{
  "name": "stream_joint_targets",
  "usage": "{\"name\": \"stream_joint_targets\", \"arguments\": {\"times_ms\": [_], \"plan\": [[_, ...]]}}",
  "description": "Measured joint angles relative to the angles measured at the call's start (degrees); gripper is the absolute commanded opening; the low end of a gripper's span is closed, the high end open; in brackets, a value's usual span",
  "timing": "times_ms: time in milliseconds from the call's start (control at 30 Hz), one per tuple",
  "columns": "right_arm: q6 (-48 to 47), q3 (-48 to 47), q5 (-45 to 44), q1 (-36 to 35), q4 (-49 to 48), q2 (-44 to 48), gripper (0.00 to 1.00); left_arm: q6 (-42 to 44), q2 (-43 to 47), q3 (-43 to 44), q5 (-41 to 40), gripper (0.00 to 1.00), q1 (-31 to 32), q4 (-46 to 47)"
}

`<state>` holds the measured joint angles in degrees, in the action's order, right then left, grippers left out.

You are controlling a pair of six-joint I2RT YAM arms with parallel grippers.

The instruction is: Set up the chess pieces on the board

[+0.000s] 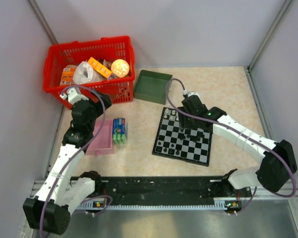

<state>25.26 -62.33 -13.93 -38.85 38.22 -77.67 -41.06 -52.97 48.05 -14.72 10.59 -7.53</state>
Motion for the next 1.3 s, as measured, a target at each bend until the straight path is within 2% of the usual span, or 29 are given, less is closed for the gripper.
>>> {"name": "stream_joint_targets", "arguments": {"times_ms": [100,467,933,1300], "plan": [[-0.07,2.10,0.22,0.85,-1.25,0.55,0.49,0.76,2.99,-4.20,0.13,0.99,0.00,-0.83],[-0.17,3.54,5.11,0.90,-5.66,-3.26,0.33,3.69,0.33,-2.69,2.71,0.99,0.00,-0.28],[-0.20,5.73,7.96,0.57,-5.95,-8.35,0.27,3.50,-2.91,-2.86,5.07,0.99,0.00,3.17],[-0.20,5.73,7.43,-0.52,-6.08,-11.17,0.26,3.61,-3.19,-2.86,4.94,0.99,0.00,4.11]]}}
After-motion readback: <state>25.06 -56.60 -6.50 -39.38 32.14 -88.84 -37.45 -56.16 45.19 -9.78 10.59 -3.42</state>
